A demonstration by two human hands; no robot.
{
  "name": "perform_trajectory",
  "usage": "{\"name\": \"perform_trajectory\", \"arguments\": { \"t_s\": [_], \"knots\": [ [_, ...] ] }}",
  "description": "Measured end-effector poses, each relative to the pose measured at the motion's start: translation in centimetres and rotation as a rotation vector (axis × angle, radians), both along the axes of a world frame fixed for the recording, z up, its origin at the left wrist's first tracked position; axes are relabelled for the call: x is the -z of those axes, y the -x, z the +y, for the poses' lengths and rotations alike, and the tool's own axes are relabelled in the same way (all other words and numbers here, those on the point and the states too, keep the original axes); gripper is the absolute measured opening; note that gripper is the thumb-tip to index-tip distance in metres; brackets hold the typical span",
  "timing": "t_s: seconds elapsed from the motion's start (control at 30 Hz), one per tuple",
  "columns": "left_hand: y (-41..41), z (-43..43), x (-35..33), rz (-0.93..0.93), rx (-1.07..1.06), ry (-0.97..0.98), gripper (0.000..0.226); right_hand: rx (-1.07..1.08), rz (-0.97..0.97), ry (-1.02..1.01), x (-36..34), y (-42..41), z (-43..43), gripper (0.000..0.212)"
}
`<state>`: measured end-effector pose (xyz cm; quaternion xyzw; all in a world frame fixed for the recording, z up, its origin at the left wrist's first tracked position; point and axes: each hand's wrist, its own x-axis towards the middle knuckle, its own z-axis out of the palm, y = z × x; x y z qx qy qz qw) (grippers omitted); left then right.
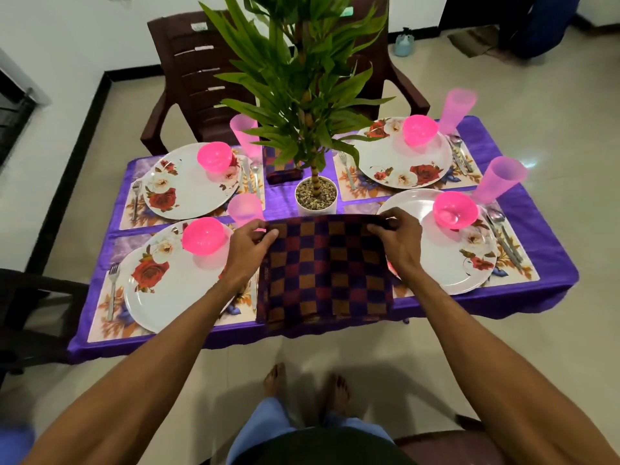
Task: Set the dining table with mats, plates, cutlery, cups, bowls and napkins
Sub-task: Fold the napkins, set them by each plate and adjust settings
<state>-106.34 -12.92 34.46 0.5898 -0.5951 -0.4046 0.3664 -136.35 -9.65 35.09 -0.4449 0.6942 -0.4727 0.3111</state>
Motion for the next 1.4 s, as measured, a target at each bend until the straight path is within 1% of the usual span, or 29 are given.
{"name": "perform_trajectory", "arguments": {
  "t_s": [0.1, 0.23, 0.3, 0.37, 0.47, 0.57, 0.6, 0.67, 0.7, 0.73, 0.77, 0.8, 0.87, 0.9, 0.93, 0.97, 1.0, 1.07, 1.1, 1.13, 1.23, 1.3, 1.37, 1.4],
  "knots": [
    [1.8, 0.4, -2.6, 0.104, -0.001, 0.040, 0.017, -0.053, -0.124, 0.062, -2.2, -2.0, 0.1, 0.016],
    [4.4, 1.0, -5.1, 0.235, 0.026, 0.049, 0.010, -0.138, -0.276, 0.108, -4.8, -5.8, 0.0, 0.011],
    [5.3, 1.2, -5.6, 0.281, 0.044, 0.034, 0.012, -0.182, -0.314, 0.133, -5.6, -7.5, -0.1, 0.012],
    [6.0, 1.8, -5.9, 0.308, 0.050, 0.028, 0.012, -0.246, -0.334, 0.146, -5.8, -8.7, -0.2, 0.007],
    [6.2, 2.5, -6.0, 0.360, -0.002, 0.014, 0.011, -0.320, -0.398, 0.124, -5.6, -9.3, -0.3, 0.016],
    [5.5, 3.0, -6.1, 0.384, -0.041, 0.009, 0.017, -0.456, -0.458, 0.103, -5.1, -9.4, -0.3, 0.018],
    [5.3, 3.2, -6.0, 0.385, -0.026, 0.007, 0.020, -0.503, -0.442, 0.099, -5.1, -9.3, -0.3, 0.019],
    [4.9, 3.6, -5.7, 0.368, -0.001, 0.011, 0.027, -0.584, -0.329, 0.088, -5.1, -9.2, -0.6, 0.020],
    [4.7, 3.7, -5.6, 0.352, -0.007, 0.013, 0.028, -0.619, -0.284, 0.086, -5.1, -9.2, -0.7, 0.023],
    [4.4, 3.6, -5.5, 0.344, -0.024, 0.015, 0.026, -0.631, -0.278, 0.087, -5.3, -9.1, -0.8, 0.025],
    [4.2, 3.6, -5.4, 0.349, -0.051, 0.013, 0.021, -0.614, -0.302, 0.101, -5.5, -9.0, -0.8, 0.026],
    [3.9, 3.5, -5.5, 0.366, -0.080, 0.002, 0.016, -0.552, -0.317, 0.125, -5.5, -8.8, -0.8, 0.026],
    [3.2, 3.3, -5.9, 0.423, -0.106, -0.033, 0.013, -0.371, -0.296, 0.126, -5.2, -8.2, -1.2, 0.026],
    [2.8, 3.2, -6.1, 0.452, -0.103, -0.052, 0.015, -0.305, -0.296, 0.088, -4.7, -7.7, -1.3, 0.031],
    [2.5, 3.0, -6.2, 0.487, -0.094, -0.070, 0.017, -0.297, -0.325, 0.016, -4.3, -7.2, -1.4, 0.041],
    [2.2, 2.8, -6.4, 0.529, -0.086, -0.090, 0.019, -0.347, -0.385, -0.072, -4.0, -6.8, -1.4, 0.052],
    [1.9, 2.7, -6.7, 0.579, -0.078, -0.114, 0.021, -0.450, -0.443, -0.141, -3.6, -6.5, -1.3, 0.059],
    [1.7, 2.5, -7.2, 0.672, -0.060, -0.172, 0.025, -0.726, -0.539, -0.210, -2.9, -6.6, -0.7, 0.056],
    [1.6, 2.5, -7.3, 0.702, -0.057, -0.198, 0.029, -0.823, -0.591, -0.240, -2.7, -6.9, -0.3, 0.052],
    [1.6, 2.5, -7.4, 0.727, -0.062, -0.218, 0.033, -0.854, -0.645, -0.269, -2.3, -7.3, 0.0, 0.049],
    [1.1, 2.6, -7.4, 0.823, -0.127, -0.269, 0.038, -0.765, -0.787, -0.274, -1.0, -8.1, 0.3, 0.043],
    [0.6, 3.3, -6.9, 0.877, -0.140, -0.375, 0.041, -0.683, -0.841, -0.280, -0.2, -8.5, 0.2, 0.044],
    [0.2, 4.7, -5.7, 0.819, -0.130, -0.497, 0.044, -0.602, -0.865, -0.293, 0.3, -8.7, -0.1, 0.049],
    [0.0, 5.3, -4.8, 0.759, -0.113, -0.517, 0.043, -0.570, -0.866, -0.295, 0.5, -8.7, -0.3, 0.049]
  ]
}}
